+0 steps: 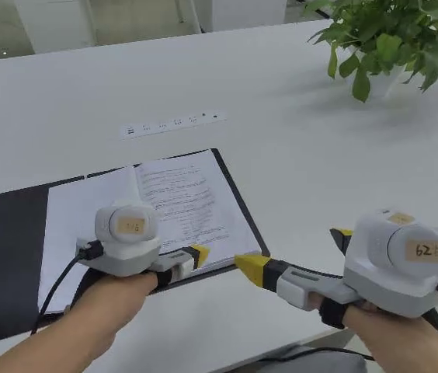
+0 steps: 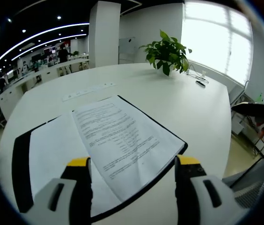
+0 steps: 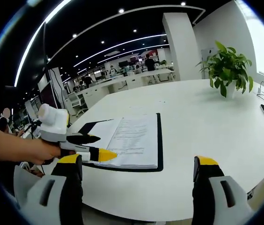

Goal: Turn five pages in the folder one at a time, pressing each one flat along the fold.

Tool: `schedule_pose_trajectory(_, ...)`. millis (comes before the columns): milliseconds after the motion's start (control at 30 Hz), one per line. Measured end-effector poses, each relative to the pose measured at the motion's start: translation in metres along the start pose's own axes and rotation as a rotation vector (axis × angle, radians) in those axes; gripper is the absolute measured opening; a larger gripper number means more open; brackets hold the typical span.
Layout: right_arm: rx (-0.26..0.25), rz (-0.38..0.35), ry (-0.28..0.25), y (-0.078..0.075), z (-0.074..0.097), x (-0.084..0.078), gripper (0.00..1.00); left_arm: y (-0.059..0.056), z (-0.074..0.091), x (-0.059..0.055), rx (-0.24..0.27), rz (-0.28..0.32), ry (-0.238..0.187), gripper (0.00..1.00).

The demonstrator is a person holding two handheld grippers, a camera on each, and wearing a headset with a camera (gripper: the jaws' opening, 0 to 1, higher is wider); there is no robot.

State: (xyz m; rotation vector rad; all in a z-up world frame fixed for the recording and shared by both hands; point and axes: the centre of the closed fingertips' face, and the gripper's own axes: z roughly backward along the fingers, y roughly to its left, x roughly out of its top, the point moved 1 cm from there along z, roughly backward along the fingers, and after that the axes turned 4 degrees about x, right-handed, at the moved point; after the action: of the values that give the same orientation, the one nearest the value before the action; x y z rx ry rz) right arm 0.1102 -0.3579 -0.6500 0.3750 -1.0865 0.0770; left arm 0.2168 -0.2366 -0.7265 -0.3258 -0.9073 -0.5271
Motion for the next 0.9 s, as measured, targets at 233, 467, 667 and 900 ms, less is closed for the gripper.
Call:
schedule_pose_trajectory(233,0.002,0.025,0.029,-0.003,0.002,-0.008,0.99,-0.017,-0.032,-0.010,-0.010,-0.047,0.007,0.66)
schedule_pose_trajectory(467,0.004,0.004,0.023,-0.007,0.005,-0.009,0.99,-0.018,-0.054,-0.016,0.029,-0.036,-0.008,0.62)
schedule_pose_trajectory(667,0.006,0.006,0.035,-0.009,0.006,-0.013,0.99,-0.016,-0.058,-0.022,0.065,-0.051,-0.116,0.59)
schedule_pose_trajectory(900,-0.002,-0.004,0.051,-0.015,0.005,-0.019,0.98,-0.012,-0.056,-0.024,0.061,-0.023,-0.198,0.56)
